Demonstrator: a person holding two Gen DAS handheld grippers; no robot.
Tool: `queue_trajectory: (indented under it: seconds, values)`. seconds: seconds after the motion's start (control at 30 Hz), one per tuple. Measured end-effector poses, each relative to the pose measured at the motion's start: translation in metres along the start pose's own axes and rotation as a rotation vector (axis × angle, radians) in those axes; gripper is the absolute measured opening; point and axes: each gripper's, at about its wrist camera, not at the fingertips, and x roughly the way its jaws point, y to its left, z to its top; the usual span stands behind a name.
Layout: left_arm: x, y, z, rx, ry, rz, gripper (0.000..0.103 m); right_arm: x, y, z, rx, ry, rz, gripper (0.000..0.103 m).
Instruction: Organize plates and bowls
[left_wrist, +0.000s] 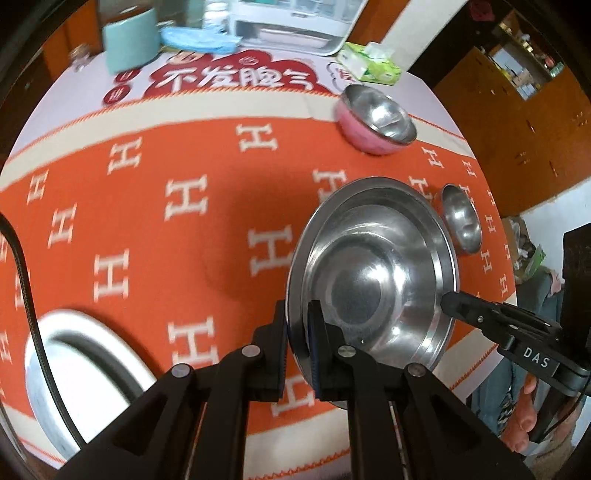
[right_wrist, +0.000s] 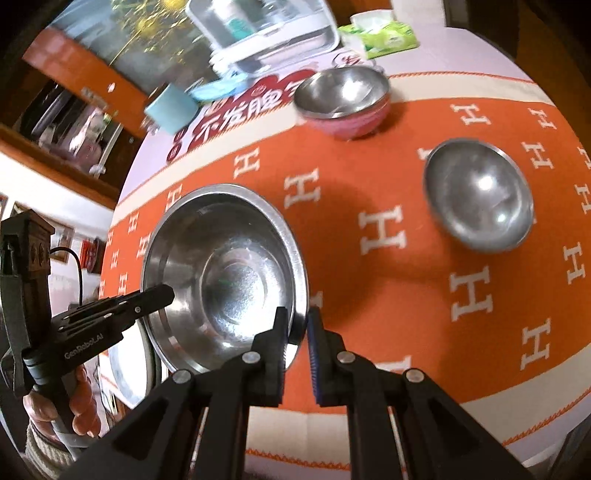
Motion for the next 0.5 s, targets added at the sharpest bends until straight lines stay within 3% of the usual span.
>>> queue_trajectory:
  seconds: [0.27, 0.5]
  values:
    - [0.015, 0.016, -0.048, -0.030, 0.039, 0.038, 0.009, 0.022, 0.012, -0.030, -0.060, 0.076, -0.032, 0.010]
    - [0.032, 0.024, -0.071, -0.061, 0.098, 0.034, 0.011, 0.032, 0.016, -0.044, -0.093, 0.113, -0.071, 0.010]
